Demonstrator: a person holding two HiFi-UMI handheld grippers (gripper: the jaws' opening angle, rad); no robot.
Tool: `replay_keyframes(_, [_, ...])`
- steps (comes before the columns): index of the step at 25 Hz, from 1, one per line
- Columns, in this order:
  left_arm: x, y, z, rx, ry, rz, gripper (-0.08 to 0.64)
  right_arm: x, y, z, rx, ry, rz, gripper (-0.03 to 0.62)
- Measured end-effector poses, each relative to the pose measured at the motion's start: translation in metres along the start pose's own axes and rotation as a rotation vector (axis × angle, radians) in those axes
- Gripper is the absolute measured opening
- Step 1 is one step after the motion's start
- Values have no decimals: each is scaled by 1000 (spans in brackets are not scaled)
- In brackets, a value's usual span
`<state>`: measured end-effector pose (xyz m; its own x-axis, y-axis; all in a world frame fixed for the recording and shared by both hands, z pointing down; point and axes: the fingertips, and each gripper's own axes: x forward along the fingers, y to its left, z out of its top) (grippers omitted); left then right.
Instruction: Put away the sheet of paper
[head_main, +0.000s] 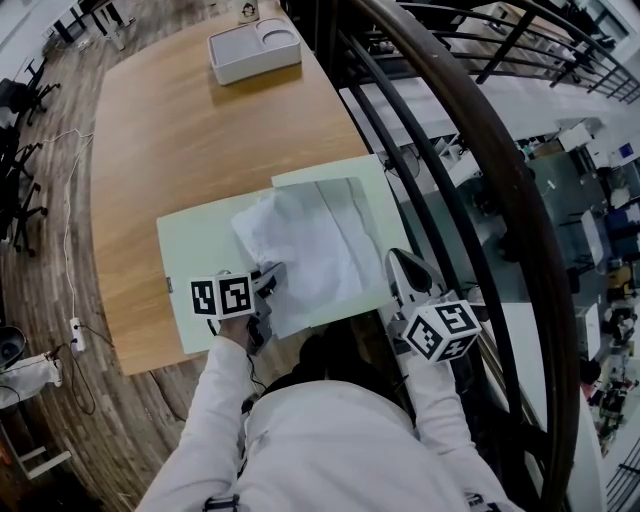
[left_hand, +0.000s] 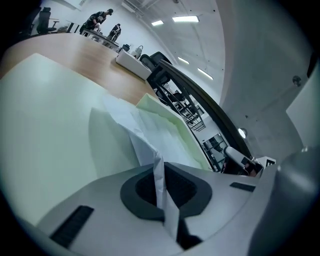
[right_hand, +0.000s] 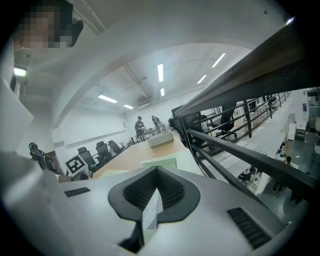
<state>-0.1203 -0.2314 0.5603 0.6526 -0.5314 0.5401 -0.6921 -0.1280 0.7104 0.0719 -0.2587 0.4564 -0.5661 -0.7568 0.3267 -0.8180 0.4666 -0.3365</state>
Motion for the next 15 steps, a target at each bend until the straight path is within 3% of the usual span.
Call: replay_keyframes(15, [19, -1, 5, -62, -21, -9, 17, 3, -4, 2, -1, -1, 10, 26])
